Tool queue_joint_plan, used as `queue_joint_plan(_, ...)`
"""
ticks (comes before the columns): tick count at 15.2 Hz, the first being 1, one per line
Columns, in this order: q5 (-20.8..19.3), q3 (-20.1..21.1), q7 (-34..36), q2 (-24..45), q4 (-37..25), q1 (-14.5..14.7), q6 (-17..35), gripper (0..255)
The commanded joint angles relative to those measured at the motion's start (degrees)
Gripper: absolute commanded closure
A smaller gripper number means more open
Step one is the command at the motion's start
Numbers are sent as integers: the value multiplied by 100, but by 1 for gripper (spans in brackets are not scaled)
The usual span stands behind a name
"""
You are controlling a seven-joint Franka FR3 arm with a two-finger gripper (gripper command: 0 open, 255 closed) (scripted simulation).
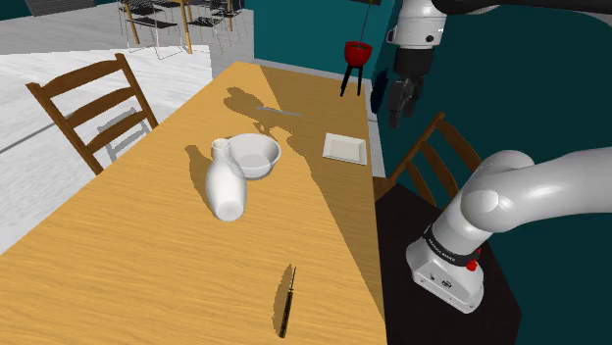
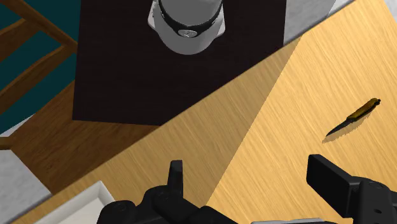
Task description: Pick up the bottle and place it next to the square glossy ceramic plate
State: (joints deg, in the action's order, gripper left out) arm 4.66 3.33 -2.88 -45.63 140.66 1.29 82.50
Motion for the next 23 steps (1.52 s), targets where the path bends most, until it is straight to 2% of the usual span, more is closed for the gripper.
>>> queue_joint_plan(1, 0, 0, 0, 0, 0, 0, 0, 0)
queue_joint_plan(7, 434, 632, 653, 960, -424, 169, 658, 0)
queue_joint_plan(12, 602, 1117, 1196, 1870, -969, 254, 1137, 0)
queue_joint_plan(18, 534, 1639, 1896, 3070, -1844, 324, 1579, 0)
queue_joint_plan(23, 237, 1993, 2535, 4160, -2766, 431, 1794, 0)
